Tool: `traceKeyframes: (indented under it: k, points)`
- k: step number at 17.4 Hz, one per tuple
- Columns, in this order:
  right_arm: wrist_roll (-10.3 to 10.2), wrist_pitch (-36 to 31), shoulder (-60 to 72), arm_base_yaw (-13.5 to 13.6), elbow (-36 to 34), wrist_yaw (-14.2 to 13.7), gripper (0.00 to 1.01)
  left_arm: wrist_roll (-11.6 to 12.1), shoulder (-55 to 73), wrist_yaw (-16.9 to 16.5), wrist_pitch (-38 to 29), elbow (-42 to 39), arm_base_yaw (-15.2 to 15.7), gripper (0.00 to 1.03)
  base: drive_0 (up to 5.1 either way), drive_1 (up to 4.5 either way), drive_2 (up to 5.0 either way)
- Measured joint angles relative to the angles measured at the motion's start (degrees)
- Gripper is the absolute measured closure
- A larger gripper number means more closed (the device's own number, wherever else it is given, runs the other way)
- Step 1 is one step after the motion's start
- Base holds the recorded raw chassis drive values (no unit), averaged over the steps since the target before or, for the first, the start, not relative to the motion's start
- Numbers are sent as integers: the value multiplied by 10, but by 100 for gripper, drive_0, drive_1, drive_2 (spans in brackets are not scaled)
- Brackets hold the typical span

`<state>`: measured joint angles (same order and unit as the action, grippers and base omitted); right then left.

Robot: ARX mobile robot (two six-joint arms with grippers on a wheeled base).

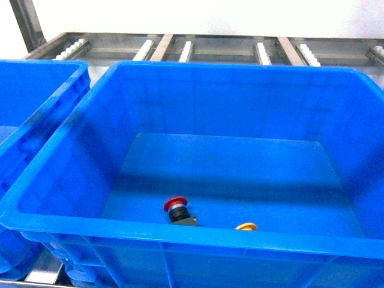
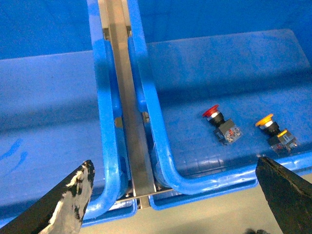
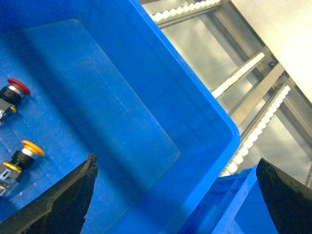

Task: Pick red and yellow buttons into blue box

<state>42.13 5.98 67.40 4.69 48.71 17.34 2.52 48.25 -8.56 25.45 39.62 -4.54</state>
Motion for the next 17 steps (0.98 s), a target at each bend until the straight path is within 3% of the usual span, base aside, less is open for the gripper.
traceKeyframes:
  k: [3, 4, 5, 6, 7, 8, 9, 10, 12, 14, 17]
  points:
    - [6, 0, 0, 1, -3, -2, 3, 5, 3, 0, 2, 0, 0, 5, 0, 0, 0]
    - [-15, -81, -3, 10, -27, -38, 7, 5, 3, 0, 2, 0, 0, 5, 0, 0, 0]
    - [-115, -227, -27, 22, -101, -142, 19, -2, -20, 58, -157, -55, -15, 12, 0, 0, 0]
    - [-199, -312, -52, 17, -166, -196, 30, -11, -71, 117, -294, -139, -16, 25, 0, 0, 0]
    - [-299, -376, -71, 3, -217, -225, 43, -17, -100, 135, -392, -203, -8, 38, 0, 0, 0]
    - [-350, -405, -91, -2, -248, -223, 54, -21, -112, 130, -446, -228, 3, 49, 0, 0, 0]
    - [-379, -417, -115, -2, -277, -216, 67, -21, -125, 94, -465, -243, 33, 60, 0, 0, 0]
    - [-394, -420, -133, -4, -302, -215, 78, -22, -141, 90, -465, -266, 46, 72, 0, 0, 0]
    - [-407, -420, -167, -45, -346, -176, 100, -23, -171, 86, -464, -297, 44, 96, 0, 0, 0]
    - [-411, -420, -183, -50, -360, -176, 99, -26, -179, 86, -463, -304, 44, 101, 0, 0, 0]
    - [-413, -412, -224, -50, -392, -174, 99, -24, -212, 86, -455, -327, 44, 101, 0, 0, 0]
